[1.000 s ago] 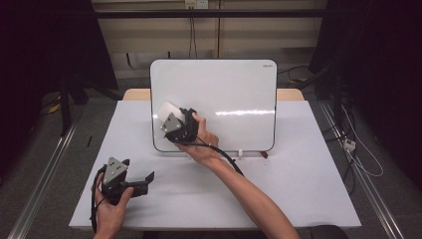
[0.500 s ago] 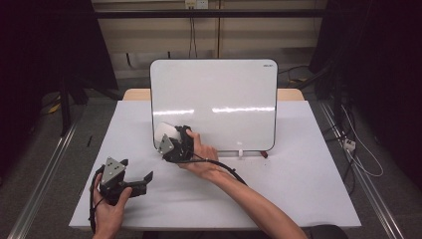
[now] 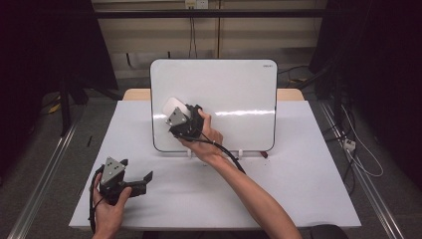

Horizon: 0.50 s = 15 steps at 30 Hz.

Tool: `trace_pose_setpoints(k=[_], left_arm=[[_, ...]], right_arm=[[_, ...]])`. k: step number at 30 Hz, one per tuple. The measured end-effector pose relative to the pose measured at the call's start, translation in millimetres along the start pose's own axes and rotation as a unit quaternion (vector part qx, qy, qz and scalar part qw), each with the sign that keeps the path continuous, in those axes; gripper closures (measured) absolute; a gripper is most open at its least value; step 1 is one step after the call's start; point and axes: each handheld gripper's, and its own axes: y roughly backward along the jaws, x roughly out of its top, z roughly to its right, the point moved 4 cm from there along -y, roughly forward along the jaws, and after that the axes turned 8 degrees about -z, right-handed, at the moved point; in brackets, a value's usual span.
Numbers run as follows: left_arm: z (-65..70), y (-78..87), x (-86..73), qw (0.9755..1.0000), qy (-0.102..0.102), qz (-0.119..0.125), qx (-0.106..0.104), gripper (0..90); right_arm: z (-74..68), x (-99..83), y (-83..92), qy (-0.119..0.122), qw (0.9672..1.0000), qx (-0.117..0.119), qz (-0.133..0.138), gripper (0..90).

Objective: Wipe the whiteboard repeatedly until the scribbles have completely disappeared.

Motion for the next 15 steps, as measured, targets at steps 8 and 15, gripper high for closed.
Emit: trace_pose_setpoints(k=[8,15], left_arm=[[3.4,-2.3,1.4,1.0,-0.005,-0.001,-0.003,4.6],[1.9,-2.8,0.6,1.0,-0.003,-0.002,-0.003,4.6]], right_arm=[[-14.4,3.7,-2.1,-0.01,0.9998,-0.014,0.012,31.4],[-37.7,7.0,-5.0,0.003,0.9997,-0.005,0.024,31.4]])
